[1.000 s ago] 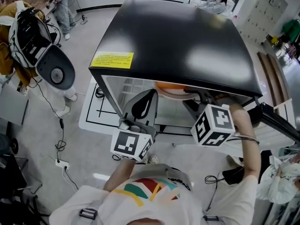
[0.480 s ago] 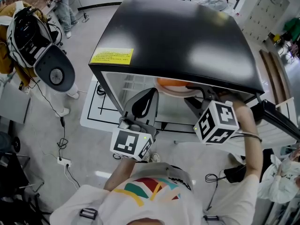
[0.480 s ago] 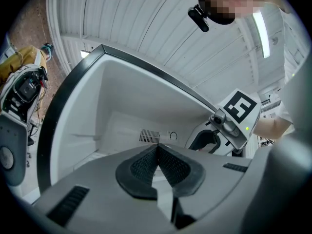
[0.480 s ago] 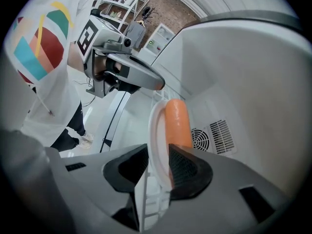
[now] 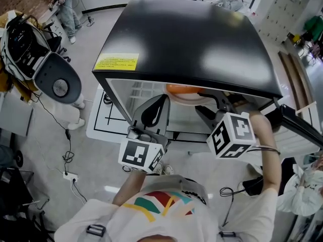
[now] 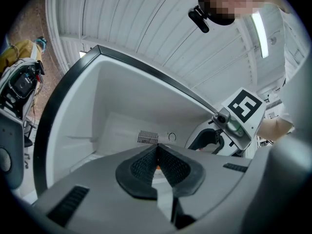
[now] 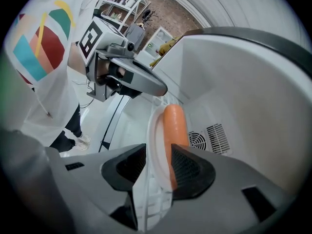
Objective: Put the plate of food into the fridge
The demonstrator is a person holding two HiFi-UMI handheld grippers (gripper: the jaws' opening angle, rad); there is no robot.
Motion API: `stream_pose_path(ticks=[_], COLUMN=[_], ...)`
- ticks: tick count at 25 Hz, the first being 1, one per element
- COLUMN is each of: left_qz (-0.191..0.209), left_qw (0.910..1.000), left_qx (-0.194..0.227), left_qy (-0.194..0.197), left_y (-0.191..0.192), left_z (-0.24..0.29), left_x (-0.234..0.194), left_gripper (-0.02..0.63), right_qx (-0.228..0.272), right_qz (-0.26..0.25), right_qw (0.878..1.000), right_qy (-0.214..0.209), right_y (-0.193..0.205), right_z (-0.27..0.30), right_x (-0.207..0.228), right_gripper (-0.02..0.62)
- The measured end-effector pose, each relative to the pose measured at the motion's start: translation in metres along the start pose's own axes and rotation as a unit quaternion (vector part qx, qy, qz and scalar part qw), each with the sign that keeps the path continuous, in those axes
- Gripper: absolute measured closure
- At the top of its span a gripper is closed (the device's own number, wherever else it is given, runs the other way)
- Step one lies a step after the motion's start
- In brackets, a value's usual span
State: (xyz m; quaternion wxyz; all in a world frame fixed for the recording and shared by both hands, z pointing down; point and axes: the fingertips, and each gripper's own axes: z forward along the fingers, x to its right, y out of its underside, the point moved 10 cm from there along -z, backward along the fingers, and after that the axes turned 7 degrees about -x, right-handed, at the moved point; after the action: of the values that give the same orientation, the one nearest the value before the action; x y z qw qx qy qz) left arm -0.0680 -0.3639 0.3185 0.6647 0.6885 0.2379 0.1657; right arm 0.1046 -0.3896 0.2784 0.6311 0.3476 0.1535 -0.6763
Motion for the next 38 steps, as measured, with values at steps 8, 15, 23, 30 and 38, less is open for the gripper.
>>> stream_pose_path(ticks=[8, 15, 23, 30, 38], left_qz=[0.005, 0.011, 0.008, 0.011, 0.017], left_qw=[1.0000, 0.9999, 1.0000, 0.9999, 0.9998], left_qx=[0.003, 0.005, 0.003, 0.005, 0.005], left_qy=[0.000, -0.002, 0.004, 0.007, 0.005], left_y=[-0.004, -0.008, -0.010, -0.013, -0.017], left_z=[-0.002, -0.005, -0.001, -0.005, -0.013], left_x=[0.002, 0.004, 0.012, 0.021, 0.023], left_gripper=[0.598, 0.598, 0.598, 0.598, 0.598], right_qx=[-0.002, 0.036, 0.150, 0.295, 0.390], right_qz=[0.012, 0.079, 0.218, 0.391, 0.511], right_qw=[0.999, 0.993, 0.947, 0.847, 0.741], right_qy=[0.052, 0.075, 0.183, 0.209, 0.194], right_y=[-0.004, 0.001, -0.001, 0.010, 0.029], right_z=[-0.003, -0.019, -0.049, -0.065, -0.082], right_x=[-0.008, -0.014, -0.011, -0.023, -0.052], right_gripper=[0.457, 0.457, 0.457, 0.459, 0.487])
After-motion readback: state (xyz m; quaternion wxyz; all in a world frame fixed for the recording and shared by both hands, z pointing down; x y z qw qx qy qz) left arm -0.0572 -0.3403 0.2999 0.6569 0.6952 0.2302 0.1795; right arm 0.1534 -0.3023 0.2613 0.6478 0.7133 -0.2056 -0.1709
